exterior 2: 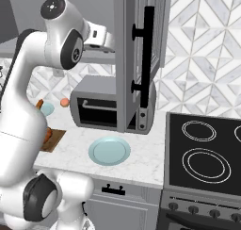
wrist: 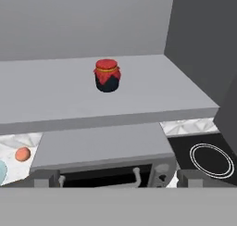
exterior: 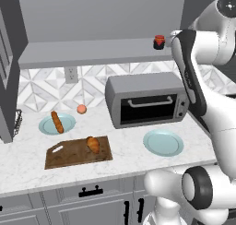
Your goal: From the different types of pastries on the counter, select a croissant and place it on the cutting board. Then retrieve a jar of jam from the cabinet and place it alongside the croissant on the cutting board.
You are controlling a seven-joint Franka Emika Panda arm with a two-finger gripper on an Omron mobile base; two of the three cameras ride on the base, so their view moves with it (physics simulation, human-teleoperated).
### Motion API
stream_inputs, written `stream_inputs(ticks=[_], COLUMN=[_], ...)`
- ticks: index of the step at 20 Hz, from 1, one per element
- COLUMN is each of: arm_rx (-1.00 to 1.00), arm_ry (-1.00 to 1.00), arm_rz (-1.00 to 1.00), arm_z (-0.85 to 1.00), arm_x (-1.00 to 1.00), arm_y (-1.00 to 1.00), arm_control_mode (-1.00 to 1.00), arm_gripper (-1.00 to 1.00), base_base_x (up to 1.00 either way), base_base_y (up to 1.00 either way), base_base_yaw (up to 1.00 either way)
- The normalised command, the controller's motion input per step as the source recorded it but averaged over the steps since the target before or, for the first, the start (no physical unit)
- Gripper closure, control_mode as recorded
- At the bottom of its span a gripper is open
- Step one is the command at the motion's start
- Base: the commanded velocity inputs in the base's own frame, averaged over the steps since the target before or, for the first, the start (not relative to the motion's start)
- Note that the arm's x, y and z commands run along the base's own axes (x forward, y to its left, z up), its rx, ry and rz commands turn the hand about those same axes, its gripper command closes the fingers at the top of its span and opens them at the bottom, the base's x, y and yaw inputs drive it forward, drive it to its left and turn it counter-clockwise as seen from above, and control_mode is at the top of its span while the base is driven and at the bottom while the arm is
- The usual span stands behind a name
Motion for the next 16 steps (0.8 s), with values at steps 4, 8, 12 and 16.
stream_inputs(ticks=[4,8,12,16], arm_rx=[-0.01,-0.06,0.00,-0.04], arm_ry=[0.00,0.00,0.00,0.00], arm_rz=[0.01,0.04,0.00,0.00], arm_z=[0.00,0.00,-0.12,-0.22], arm_x=[0.32,0.40,0.14,0.21], arm_y=[0.00,0.00,0.00,0.00], arm_control_mode=[-1.00,-1.00,-1.00,-1.00], arm_gripper=[-1.00,-1.00,-1.00,-1.00], base_base_x=[0.00,0.00,0.00,0.00], base_base_y=[0.00,0.00,0.00,0.00], base_base_yaw=[0.00,0.00,0.00,0.00])
